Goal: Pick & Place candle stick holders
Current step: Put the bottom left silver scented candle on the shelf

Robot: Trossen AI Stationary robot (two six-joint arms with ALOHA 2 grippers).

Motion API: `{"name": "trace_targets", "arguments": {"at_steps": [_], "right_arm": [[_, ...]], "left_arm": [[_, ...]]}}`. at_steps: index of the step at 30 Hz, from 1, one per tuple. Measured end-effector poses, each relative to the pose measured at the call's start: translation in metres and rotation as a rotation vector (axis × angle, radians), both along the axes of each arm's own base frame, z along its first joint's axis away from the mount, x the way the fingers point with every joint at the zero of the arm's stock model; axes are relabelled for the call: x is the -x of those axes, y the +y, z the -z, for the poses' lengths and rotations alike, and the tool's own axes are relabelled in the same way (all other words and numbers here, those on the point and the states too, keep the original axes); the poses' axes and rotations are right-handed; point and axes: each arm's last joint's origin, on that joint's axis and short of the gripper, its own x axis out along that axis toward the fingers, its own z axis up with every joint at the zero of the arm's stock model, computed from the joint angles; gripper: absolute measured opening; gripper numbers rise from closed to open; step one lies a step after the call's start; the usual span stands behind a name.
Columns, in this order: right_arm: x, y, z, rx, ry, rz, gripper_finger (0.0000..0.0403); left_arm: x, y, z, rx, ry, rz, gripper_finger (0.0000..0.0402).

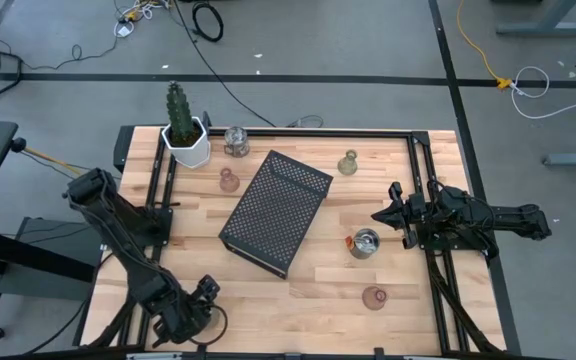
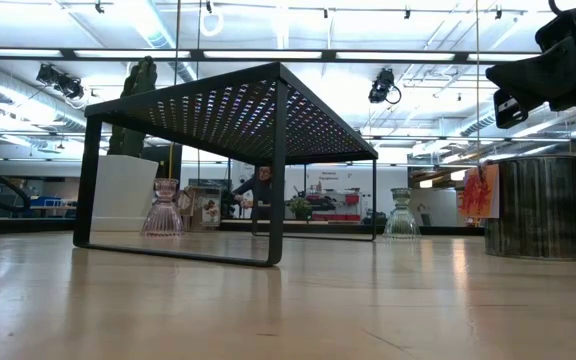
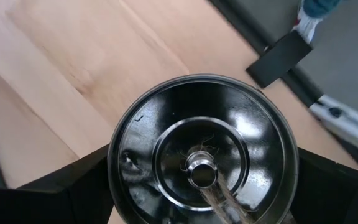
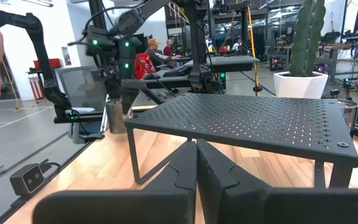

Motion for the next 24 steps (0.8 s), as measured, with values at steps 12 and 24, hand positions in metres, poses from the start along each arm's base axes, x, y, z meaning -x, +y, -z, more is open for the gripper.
{"name": "trace_targets", "arguments": {"at_steps": [12, 24], "right_arm": [[0.0, 0.0, 0.0, 0.0, 0.0, 0.0, 0.0012], [0.0, 0.0, 0.0, 0.0, 0.0, 0.0, 0.0012]], "left_arm": [[-0.016, 0.017, -0.062, 0.001, 0.012, -0.098, 0.0376], [-0.044, 0.057, -0.113, -0.001, -0.011, -0.266, 0.0375]]}}
